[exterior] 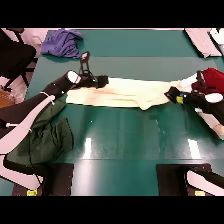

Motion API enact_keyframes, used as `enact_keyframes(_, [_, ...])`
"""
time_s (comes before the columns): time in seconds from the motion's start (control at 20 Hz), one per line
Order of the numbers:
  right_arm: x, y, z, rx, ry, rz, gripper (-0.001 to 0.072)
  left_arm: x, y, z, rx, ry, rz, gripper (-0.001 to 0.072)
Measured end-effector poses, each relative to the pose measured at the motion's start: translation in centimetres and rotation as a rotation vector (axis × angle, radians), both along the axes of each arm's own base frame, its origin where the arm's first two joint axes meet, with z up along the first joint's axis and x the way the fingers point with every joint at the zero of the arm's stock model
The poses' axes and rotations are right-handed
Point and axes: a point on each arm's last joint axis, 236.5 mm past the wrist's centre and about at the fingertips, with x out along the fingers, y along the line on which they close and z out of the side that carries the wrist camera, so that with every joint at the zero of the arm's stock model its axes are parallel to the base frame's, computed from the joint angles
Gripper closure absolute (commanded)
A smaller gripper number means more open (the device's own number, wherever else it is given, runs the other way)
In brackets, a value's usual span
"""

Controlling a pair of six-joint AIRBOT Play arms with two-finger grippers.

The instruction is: Fold the shirts.

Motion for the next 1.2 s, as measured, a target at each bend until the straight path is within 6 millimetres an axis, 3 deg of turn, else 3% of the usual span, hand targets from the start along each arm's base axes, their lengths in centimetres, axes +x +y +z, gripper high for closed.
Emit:
enact_keyframes(0.05, [-0.9, -0.9, -0.5, 0.005, 0.017, -0.033, 0.0367, -0.3, -0.8, -0.1, -0.004, -0.001, -0.010, 0.0681])
enact_keyframes(0.15, [-2.6, -2.6, -1.9, 0.036, 0.071, -0.100, 0.0305, -0.6, -1.8, -0.2, -0.009, -0.004, -0.020, 0.0681])
enact_keyframes(0.2, [-3.3, -3.4, -2.8, 0.053, 0.102, -0.129, 0.0173, -0.6, -2.1, 0.1, -0.013, -0.011, -0.021, 0.0681])
enact_keyframes(0.25, [-4.1, -4.1, -3.8, 0.078, 0.142, -0.157, 0.0088, -0.5, -2.3, 0.3, -0.016, -0.018, -0.023, 0.0682])
enact_keyframes(0.35, [-5.1, -4.9, -5.4, 0.148, 0.203, -0.205, 0.0027, -0.4, -2.7, 0.9, -0.021, -0.030, -0.030, 0.0681])
enact_keyframes(0.45, [-5.1, -5.0, -6.5, 0.244, 0.227, -0.232, 0.0027, -0.3, -3.1, 1.5, -0.026, -0.041, -0.036, 0.0681])
enact_keyframes(0.7, [-2.5, -3.7, -6.9, 0.513, 0.162, -0.231, 0.0030, -0.3, -3.4, 1.9, -0.027, -0.045, -0.051, 0.0681])
enact_keyframes(0.8, [-0.9, -2.9, -7.0, 0.557, 0.147, -0.205, 0.0085, -0.4, -3.5, 1.9, -0.026, -0.044, -0.056, 0.0682])
enact_keyframes(0.85, [0.1, -2.3, -7.1, 0.569, 0.141, -0.190, 0.0171, -0.5, -3.5, 1.9, -0.026, -0.044, -0.057, 0.0681])
enact_keyframes(0.9, [1.2, -1.7, -7.1, 0.559, 0.131, -0.172, 0.0318, -0.5, -3.5, 1.9, -0.024, -0.043, -0.061, 0.0681])
enact_keyframes(0.95, [2.4, -1.3, -7.0, 0.561, 0.119, -0.174, 0.0557, -0.7, -3.6, 1.8, -0.022, -0.040, -0.068, 0.0681])
enact_keyframes(1.0, [3.6, -0.8, -6.8, 0.550, 0.108, -0.175, 0.0656, -0.8, -3.6, 1.7, -0.018, -0.037, -0.076, 0.0682])
enact_keyframes(1.05, [4.6, -0.5, -6.7, 0.526, 0.094, -0.177, 0.0691, -1.0, -3.7, 1.6, -0.013, -0.033, -0.086, 0.0681])
enact_keyframes(1.2, [7.3, -0.1, -5.0, 0.437, 0.024, -0.180, 0.0693, -1.4, -3.7, 1.3, -0.002, -0.026, -0.103, 0.0682])
